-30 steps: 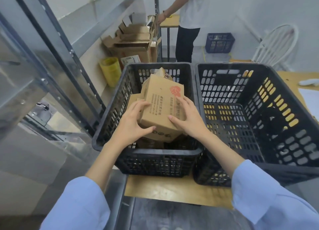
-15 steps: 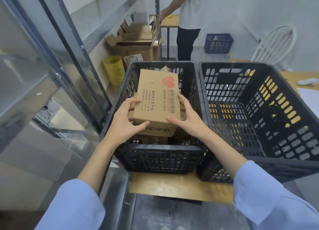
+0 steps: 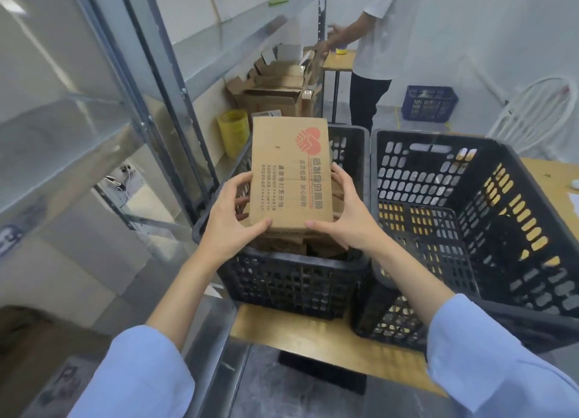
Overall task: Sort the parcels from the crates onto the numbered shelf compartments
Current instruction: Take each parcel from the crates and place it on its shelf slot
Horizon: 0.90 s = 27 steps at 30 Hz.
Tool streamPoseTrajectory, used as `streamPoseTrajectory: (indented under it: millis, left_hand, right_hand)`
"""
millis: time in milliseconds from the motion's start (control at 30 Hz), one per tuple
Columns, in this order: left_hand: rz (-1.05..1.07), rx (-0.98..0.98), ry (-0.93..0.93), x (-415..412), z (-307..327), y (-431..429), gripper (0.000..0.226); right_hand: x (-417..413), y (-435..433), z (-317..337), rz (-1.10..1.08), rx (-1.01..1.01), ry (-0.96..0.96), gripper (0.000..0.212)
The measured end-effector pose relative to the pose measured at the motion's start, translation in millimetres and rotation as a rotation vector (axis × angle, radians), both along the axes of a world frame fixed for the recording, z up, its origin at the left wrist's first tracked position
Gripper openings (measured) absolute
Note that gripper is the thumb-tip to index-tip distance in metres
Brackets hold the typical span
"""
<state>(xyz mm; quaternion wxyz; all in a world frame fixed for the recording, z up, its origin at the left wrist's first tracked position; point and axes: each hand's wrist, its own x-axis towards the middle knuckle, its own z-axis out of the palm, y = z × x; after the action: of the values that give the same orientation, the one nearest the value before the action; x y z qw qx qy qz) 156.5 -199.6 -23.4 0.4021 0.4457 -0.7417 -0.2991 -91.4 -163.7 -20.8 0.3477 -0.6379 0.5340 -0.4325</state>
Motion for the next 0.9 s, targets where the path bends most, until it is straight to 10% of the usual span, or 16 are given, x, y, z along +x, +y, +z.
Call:
streamPoseTrajectory:
  millis: [600, 900]
  left_hand:
    - [0.410, -0.025, 0.215, -53, 31, 176, 0.063]
    - [0.579, -0.055, 0.120, -47, 53, 256, 0.091]
  right_hand:
    - [-33, 63, 32, 0.348, -0.081, -0.164, 0.073]
    - [-6, 100, 48, 0.528, -0.127, -0.161, 0.088]
